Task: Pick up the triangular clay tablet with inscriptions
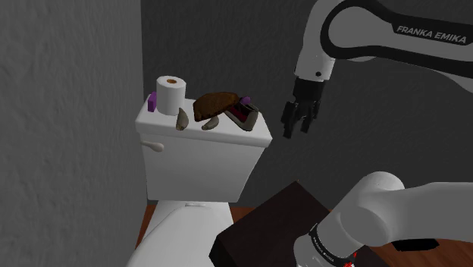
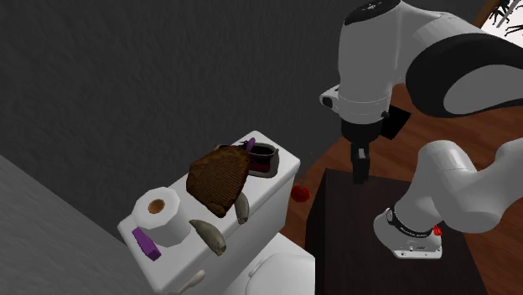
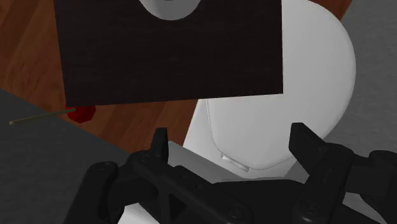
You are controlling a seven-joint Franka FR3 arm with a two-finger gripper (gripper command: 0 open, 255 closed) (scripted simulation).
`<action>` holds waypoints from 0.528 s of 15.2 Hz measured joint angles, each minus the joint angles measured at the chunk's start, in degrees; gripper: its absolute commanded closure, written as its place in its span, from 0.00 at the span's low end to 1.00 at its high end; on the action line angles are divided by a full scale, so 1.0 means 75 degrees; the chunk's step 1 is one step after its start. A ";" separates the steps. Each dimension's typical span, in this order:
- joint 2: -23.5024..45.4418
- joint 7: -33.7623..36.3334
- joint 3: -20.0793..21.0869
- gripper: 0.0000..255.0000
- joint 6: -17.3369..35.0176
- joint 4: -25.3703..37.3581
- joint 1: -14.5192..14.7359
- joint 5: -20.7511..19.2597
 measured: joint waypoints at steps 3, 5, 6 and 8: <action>-0.0229 0.0162 -0.0024 0.00 0.0598 -0.0379 -0.0061 0.0217; -0.0467 0.0394 -0.0024 0.00 0.1573 -0.0883 -0.0134 0.0557; -0.0578 0.0526 0.0000 0.00 0.2112 -0.1138 -0.0159 0.0756; -0.0693 0.0751 0.0070 0.00 0.3337 -0.1678 -0.0191 0.1191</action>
